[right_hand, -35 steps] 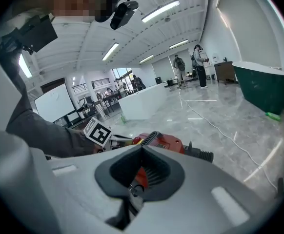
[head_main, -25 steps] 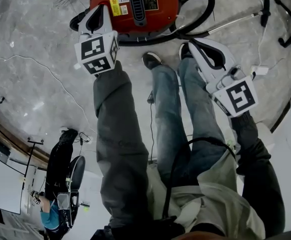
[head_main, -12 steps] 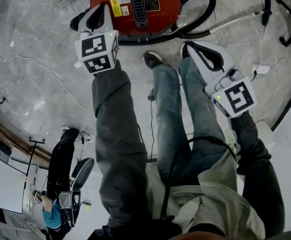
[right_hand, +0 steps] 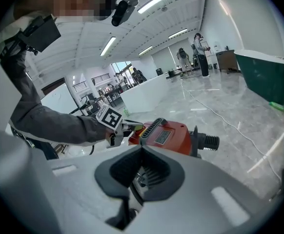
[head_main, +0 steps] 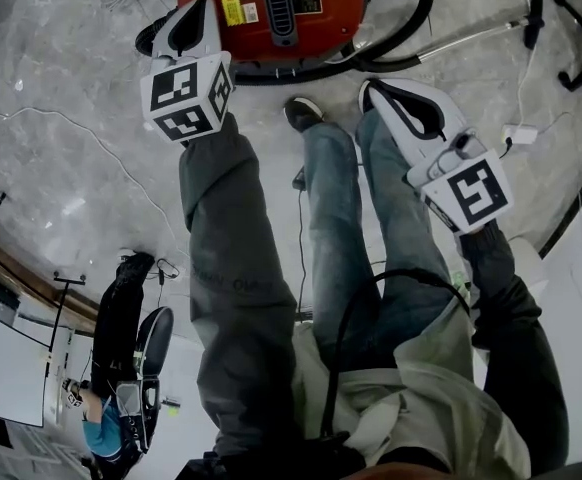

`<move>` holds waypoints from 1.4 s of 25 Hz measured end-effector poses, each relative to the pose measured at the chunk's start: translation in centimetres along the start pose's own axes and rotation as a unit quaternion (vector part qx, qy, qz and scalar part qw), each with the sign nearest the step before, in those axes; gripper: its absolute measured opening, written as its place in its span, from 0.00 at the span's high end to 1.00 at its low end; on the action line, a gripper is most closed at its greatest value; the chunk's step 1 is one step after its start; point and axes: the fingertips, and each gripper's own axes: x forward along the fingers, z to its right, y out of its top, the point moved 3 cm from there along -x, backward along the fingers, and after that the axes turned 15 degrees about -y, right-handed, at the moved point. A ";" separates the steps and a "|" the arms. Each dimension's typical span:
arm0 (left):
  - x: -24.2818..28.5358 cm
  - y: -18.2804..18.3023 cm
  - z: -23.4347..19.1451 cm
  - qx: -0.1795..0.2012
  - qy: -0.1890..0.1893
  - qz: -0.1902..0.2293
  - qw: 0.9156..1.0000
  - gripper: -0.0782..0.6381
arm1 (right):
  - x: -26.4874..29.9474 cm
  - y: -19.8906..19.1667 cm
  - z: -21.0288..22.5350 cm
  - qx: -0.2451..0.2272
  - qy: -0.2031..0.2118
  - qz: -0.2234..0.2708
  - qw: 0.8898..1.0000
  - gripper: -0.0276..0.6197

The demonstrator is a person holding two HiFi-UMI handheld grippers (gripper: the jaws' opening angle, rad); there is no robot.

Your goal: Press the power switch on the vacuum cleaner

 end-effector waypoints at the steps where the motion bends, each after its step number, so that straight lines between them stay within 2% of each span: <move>1: -0.2 -0.1 0.1 -0.005 0.008 0.011 1.000 0.90 | -0.1 0.1 0.1 0.001 0.000 0.002 1.000 0.95; 5: -1.6 -0.9 2.0 -0.016 0.025 0.040 0.999 0.89 | -0.3 0.1 0.5 0.006 0.004 0.005 1.000 0.95; 10: -6.0 -3.6 8.2 -0.085 0.037 0.089 0.992 0.89 | -0.4 -0.2 -0.2 0.009 0.023 -0.003 1.000 0.95; 16: -10.1 -5.4 14.1 -0.137 0.059 0.130 0.980 0.89 | -0.7 -0.4 -2.3 -0.002 0.042 -0.010 0.999 0.95; 21: -13.1 -3.9 16.5 -0.113 0.071 0.164 0.977 0.89 | -1.7 -0.4 -2.1 0.001 0.034 -0.007 0.999 0.95; 24: -14.4 -3.8 17.6 -0.101 0.071 0.167 0.978 0.89 | -2.4 -1.0 -1.4 0.011 0.028 -0.011 0.999 0.95; 29: -14.9 -5.4 19.1 -0.108 0.075 0.161 0.978 0.89 | -3.3 -1.3 -0.4 0.007 0.019 0.009 1.000 0.95; 32: -14.4 -6.4 20.4 -0.115 0.084 0.155 0.978 0.89 | -3.9 -1.6 0.3 0.022 0.012 0.010 1.000 0.95; 35: -14.0 -6.4 22.3 -0.115 0.078 0.161 0.977 0.89 | -4.8 -2.0 1.6 0.020 0.004 0.022 1.000 0.95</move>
